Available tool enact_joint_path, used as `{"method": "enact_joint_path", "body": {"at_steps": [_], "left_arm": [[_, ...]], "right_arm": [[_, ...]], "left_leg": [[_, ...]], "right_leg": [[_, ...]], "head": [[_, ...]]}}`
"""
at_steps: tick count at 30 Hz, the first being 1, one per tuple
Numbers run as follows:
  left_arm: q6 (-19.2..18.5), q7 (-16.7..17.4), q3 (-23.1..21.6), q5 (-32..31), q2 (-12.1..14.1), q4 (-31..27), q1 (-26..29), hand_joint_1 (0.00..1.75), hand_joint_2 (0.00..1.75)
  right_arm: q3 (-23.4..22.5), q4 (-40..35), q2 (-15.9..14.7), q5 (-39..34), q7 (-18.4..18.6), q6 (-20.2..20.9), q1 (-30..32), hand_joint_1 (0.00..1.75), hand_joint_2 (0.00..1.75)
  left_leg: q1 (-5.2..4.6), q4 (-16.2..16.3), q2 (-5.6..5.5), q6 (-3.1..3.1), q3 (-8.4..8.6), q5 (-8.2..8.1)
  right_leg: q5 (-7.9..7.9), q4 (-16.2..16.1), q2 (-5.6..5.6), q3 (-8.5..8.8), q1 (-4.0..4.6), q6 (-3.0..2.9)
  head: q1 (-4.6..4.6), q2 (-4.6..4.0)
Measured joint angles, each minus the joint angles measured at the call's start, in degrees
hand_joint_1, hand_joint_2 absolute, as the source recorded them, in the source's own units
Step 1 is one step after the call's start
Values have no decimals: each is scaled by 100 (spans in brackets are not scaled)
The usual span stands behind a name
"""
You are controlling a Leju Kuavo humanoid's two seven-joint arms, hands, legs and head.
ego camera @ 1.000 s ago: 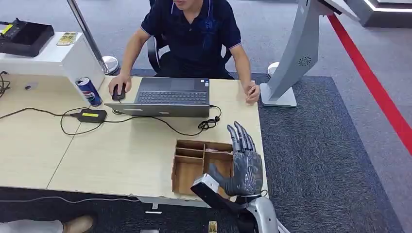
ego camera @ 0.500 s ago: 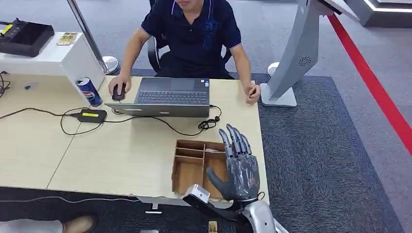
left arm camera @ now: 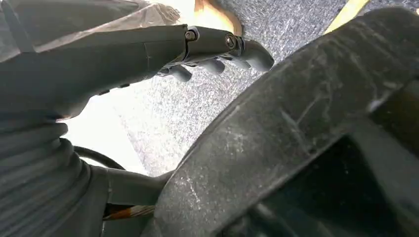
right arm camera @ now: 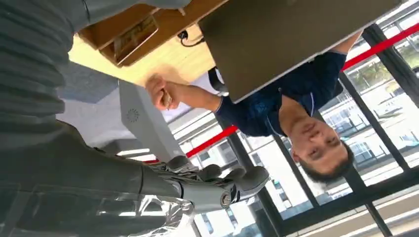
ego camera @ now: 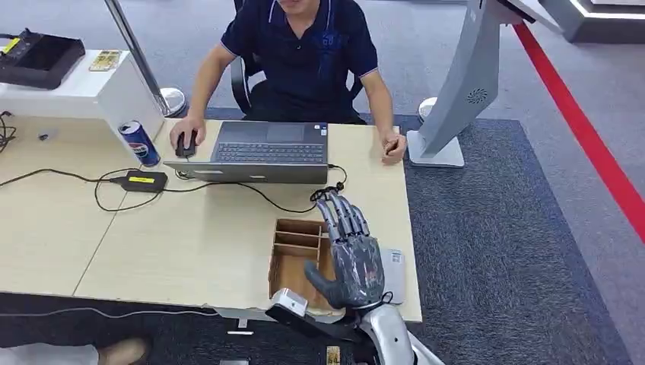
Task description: Pass the card to the sensor for recognition and then transmit it.
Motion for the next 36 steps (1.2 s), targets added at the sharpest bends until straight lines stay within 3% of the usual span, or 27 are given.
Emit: {"method": "enact_joint_path", "body": {"at_steps": [11, 24, 36], "left_arm": [[-13, 0, -41, -44, -2, 0, -16, 0, 175], [-7, 13, -41, -7, 0, 0, -10, 0, 175], [4, 13, -41, 4, 0, 0, -9, 0, 175]], "right_arm": [[39, 1081, 374, -325, -63, -229, -335, 0, 175], [-214, 1564, 88, -308, 411, -275, -53, 0, 175], [-417, 1578, -107, -288, 514, -282, 105, 0, 175]], "left_leg": [[1, 1, -2, 0, 1, 0], [0, 2, 1, 1, 1, 0], [0, 2, 1, 0, 0, 0]], "right_leg": [[0, 0, -1, 0, -1, 0], [1, -3, 0, 0, -2, 0], [1, -3, 0, -1, -1, 1]], "head": [[0, 0], [0, 0], [0, 0]]}}
